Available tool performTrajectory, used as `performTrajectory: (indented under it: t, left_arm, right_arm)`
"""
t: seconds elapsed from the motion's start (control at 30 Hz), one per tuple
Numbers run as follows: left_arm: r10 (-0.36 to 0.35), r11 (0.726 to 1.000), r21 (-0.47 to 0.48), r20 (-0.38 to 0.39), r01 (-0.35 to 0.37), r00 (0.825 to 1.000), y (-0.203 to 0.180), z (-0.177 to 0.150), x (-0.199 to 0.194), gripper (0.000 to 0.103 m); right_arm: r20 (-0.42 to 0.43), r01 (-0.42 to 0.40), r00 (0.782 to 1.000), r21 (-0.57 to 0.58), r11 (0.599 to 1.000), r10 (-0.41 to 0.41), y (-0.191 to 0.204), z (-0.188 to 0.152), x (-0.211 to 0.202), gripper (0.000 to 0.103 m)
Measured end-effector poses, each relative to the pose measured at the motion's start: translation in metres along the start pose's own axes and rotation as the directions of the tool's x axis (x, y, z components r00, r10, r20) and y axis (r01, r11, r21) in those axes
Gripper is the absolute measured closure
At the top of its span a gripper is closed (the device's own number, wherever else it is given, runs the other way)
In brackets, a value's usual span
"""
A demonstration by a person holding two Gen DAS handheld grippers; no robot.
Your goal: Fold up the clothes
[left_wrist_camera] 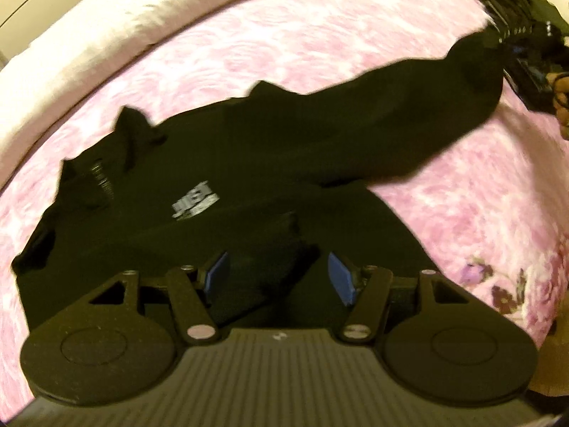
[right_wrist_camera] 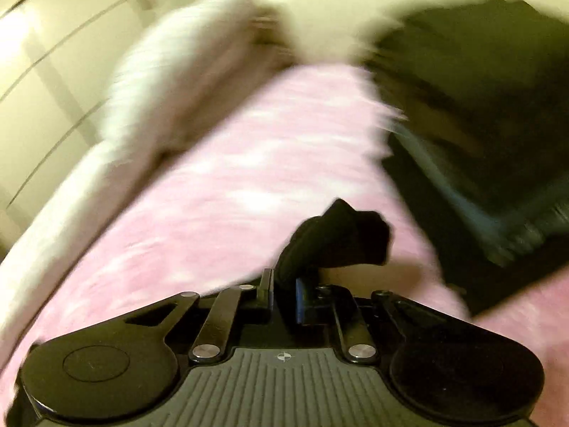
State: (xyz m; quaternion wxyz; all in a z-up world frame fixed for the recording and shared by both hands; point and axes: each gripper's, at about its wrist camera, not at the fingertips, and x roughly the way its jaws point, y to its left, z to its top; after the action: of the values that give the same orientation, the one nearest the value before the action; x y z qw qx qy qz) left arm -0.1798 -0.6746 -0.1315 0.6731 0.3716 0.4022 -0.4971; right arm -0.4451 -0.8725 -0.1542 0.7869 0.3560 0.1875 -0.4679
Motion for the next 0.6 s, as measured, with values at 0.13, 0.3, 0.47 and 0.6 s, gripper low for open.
performTrajectory:
  t: [0.13,0.3,0.47,0.6]
  left_arm:
    - [0.032,0.998,-0.053,0.029,-0.03,0.999,0.043,-0.027,-0.012,0.046]
    - [0.087,0.994,-0.063,0.057,-0.084,0.995,0.117,-0.074,-0.027,0.045]
    - [0.144,0.986,-0.091,0.027,-0.141,0.989,0.197,-0.123,-0.035,0.045]
    - [0.161,0.971,-0.179,0.01,-0.157,0.987,0.253,-0.163,-0.046,0.045]
  right_arm:
    - [0.013,-0.165,0.985,-0.212,0.963,0.172,0.106,-0.006,-0.015,0.093]
    - [0.032,-0.331,0.926,-0.408,0.851,0.376,0.245,-0.05,-0.055,0.093]
    - [-0.051,-0.454,0.857,-0.546,0.704,0.512,0.369,-0.158,-0.083,0.093]
    - [-0.33,-0.59,0.799,-0.588,0.554,0.502,0.436,-0.271,-0.045,0.084]
